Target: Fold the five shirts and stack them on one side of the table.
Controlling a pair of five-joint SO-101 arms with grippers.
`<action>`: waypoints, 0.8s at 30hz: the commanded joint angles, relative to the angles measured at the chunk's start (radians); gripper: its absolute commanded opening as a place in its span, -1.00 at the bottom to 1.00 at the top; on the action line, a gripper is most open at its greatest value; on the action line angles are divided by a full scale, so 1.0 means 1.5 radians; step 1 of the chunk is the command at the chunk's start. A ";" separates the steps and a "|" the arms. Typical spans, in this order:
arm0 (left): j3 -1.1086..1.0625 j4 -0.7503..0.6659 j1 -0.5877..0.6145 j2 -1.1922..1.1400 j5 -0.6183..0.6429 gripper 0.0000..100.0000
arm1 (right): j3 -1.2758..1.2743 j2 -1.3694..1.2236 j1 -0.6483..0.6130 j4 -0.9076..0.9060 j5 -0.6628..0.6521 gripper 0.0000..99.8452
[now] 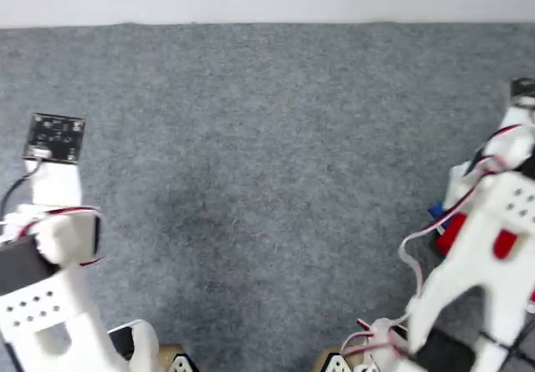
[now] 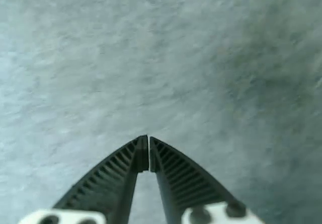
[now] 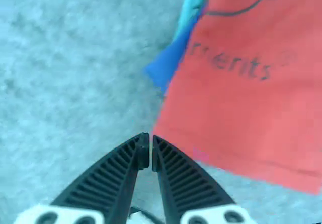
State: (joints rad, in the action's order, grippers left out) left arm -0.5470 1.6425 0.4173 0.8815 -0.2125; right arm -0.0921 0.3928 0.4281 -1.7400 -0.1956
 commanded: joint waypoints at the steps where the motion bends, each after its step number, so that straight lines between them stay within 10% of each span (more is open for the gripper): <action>1: -0.062 -0.082 -0.077 0.026 0.142 -0.97 | -0.105 0.116 -0.057 0.065 0.064 -0.98; 12: -0.348 -0.394 -0.258 0.172 0.315 -0.97 | -0.556 0.400 -0.209 0.359 0.202 -0.98; 24: -0.763 -0.652 -0.269 0.508 0.242 -0.97 | -0.897 0.588 -0.222 0.569 0.197 -0.98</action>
State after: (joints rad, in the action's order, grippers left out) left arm -1.6333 0.7035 0.0230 1.5213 0.1895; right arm -1.3917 1.2091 0.0997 -0.9344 0.0959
